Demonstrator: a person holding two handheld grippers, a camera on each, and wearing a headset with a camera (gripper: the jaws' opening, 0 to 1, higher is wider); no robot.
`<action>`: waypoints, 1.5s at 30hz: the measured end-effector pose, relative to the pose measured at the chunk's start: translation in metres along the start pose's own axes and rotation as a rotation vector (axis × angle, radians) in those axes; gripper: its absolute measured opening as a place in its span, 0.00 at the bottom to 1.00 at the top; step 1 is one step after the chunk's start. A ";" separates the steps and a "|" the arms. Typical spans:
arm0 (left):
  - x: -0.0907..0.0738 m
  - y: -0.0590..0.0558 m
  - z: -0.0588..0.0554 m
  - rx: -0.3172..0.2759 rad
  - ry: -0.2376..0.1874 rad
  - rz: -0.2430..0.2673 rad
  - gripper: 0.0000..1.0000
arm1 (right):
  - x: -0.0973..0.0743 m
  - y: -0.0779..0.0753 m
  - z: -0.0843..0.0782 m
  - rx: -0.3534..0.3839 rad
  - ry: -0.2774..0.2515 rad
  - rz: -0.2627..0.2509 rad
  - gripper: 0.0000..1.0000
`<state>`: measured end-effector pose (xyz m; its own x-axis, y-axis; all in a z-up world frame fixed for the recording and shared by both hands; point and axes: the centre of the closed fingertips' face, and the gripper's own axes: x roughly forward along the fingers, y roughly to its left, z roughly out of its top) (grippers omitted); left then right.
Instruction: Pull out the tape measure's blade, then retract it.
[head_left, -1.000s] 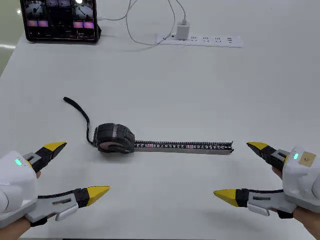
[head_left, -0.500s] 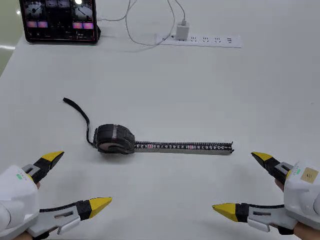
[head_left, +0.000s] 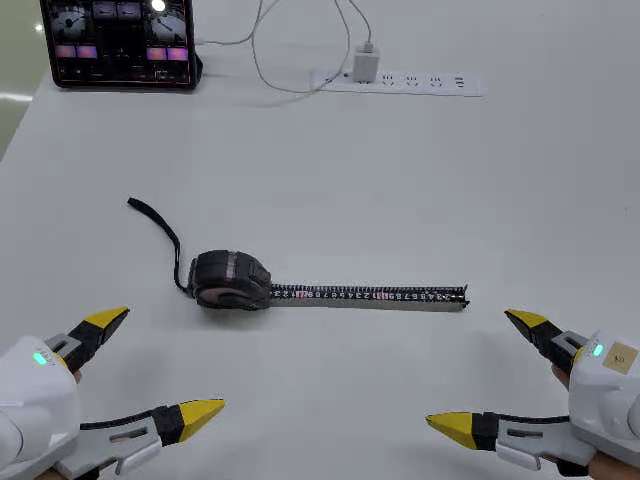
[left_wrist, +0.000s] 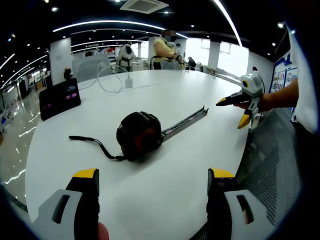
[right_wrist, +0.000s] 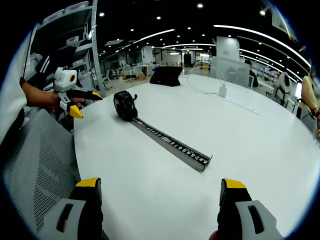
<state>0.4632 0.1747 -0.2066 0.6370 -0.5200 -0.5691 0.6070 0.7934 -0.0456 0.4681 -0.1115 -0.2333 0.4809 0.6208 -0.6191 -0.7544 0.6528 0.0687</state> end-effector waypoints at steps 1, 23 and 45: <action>0.000 0.000 0.000 0.000 0.002 -0.001 0.87 | 0.000 0.000 0.000 0.000 0.001 0.001 0.97; 0.000 0.000 0.000 -0.022 -0.006 -0.007 0.87 | -0.002 -0.001 0.001 0.002 -0.007 -0.007 0.98; 0.013 -0.007 0.011 -0.058 -0.022 0.005 0.88 | -0.003 -0.005 0.004 0.006 -0.015 -0.013 0.98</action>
<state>0.4721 0.1585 -0.2047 0.6505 -0.5228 -0.5510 0.5758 0.8125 -0.0912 0.4719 -0.1148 -0.2282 0.4970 0.6190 -0.6081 -0.7458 0.6630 0.0654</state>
